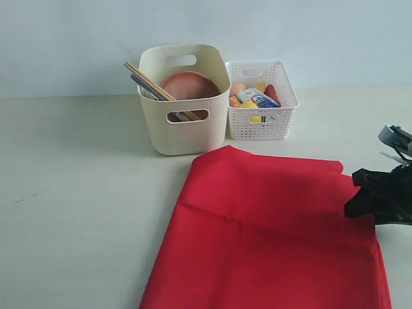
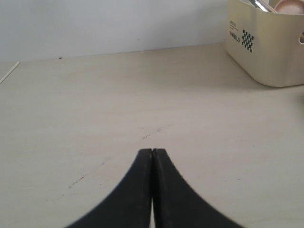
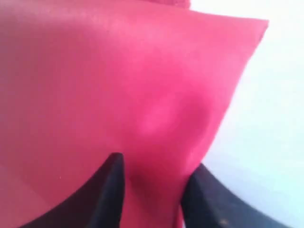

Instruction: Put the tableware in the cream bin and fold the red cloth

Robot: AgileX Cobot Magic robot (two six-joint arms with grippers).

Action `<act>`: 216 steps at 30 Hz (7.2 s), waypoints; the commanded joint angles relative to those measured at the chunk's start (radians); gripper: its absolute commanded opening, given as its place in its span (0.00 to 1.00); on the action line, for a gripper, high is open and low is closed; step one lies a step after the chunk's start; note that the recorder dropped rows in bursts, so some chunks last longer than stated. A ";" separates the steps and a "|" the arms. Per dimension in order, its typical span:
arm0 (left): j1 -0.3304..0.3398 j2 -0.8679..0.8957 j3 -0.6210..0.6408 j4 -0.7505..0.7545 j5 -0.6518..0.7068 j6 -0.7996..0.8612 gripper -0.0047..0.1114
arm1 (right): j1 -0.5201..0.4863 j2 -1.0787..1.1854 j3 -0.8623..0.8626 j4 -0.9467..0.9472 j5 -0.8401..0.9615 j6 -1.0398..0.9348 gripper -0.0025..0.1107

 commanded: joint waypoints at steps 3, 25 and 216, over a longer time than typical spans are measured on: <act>0.003 -0.006 0.003 0.003 -0.006 0.002 0.04 | 0.001 0.000 0.008 -0.062 -0.045 -0.008 0.02; 0.003 -0.006 0.003 0.003 -0.006 0.002 0.04 | -0.165 -0.002 -0.185 -0.605 -0.061 0.510 0.02; 0.003 -0.006 0.003 0.003 -0.006 0.002 0.04 | 0.010 0.491 -1.073 -0.873 0.238 0.723 0.02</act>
